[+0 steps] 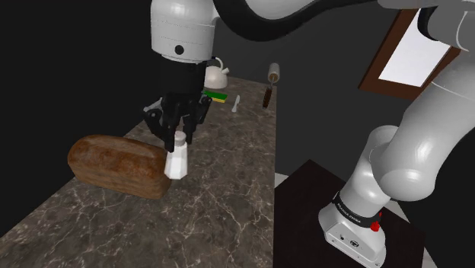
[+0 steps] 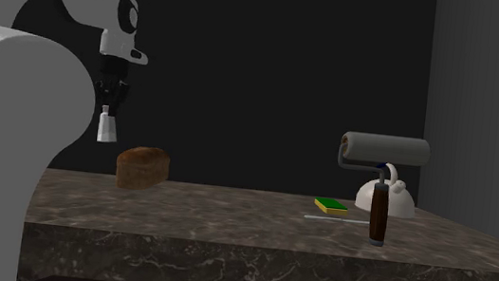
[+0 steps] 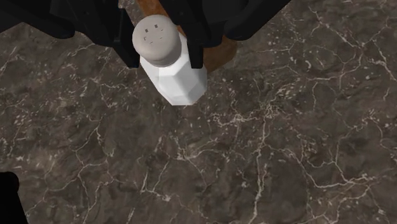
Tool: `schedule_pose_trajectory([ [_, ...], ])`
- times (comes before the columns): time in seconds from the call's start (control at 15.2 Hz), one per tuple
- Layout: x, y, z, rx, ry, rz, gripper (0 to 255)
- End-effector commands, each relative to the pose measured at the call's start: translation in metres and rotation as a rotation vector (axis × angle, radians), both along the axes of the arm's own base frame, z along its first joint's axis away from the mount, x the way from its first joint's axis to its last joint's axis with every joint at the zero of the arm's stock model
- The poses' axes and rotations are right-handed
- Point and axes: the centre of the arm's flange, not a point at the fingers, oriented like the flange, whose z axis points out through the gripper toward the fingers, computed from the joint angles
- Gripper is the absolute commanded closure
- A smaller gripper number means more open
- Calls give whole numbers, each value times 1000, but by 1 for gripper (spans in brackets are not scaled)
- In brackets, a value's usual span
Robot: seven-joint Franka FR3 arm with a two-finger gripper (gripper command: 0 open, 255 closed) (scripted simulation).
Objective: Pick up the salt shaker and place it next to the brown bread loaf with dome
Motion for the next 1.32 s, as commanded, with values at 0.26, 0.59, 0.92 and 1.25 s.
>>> schedule_pose_trajectory([
  [0.26,0,0,-32,0,0,0,255],
  [0.59,0,0,-58,0,0,0,255],
  [0.92,0,0,-84,0,0,0,255],
  [1.25,0,0,-111,0,0,0,255],
])
